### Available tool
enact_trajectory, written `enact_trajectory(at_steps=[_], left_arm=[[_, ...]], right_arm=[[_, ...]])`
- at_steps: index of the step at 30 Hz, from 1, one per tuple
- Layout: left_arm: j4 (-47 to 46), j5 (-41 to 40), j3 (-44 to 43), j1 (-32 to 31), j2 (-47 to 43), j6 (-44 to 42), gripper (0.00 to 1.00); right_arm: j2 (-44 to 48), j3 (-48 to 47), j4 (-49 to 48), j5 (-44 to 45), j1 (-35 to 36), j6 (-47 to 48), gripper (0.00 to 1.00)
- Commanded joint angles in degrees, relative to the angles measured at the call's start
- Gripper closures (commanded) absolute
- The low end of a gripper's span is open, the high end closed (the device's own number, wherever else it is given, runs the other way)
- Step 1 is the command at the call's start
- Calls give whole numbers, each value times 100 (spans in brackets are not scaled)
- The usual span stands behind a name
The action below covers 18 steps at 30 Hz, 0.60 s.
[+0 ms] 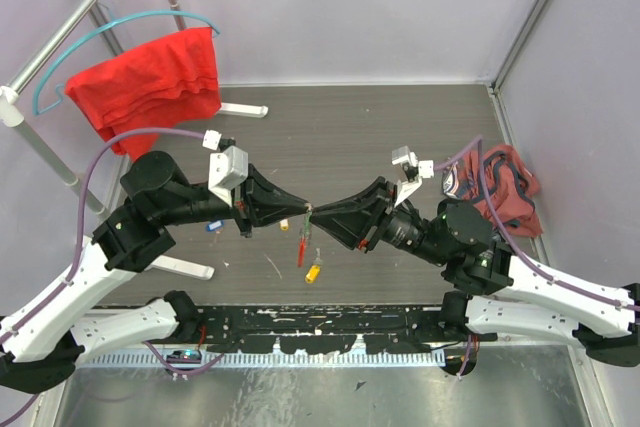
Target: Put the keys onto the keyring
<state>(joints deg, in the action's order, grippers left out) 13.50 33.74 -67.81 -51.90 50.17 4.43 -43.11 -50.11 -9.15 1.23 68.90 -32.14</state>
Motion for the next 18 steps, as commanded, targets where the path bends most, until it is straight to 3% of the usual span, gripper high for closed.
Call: enact_trajectory(at_steps=[1,9,15,18], left_arm=[[-307,63,-5,20,-99,65,100],[-308,67,-4,14,-105,72,100],[-320,61,-22,19,-98,78,100],[-313,58,-25,17,-90,85,100]], right_arm=[[-21,-210,-301,-111,26,-75,68],[48,-149,-279,-37,24,-58,65],[56,-156,-202,41,27,-14,51],[75,-166,-185,43,27,22,52]])
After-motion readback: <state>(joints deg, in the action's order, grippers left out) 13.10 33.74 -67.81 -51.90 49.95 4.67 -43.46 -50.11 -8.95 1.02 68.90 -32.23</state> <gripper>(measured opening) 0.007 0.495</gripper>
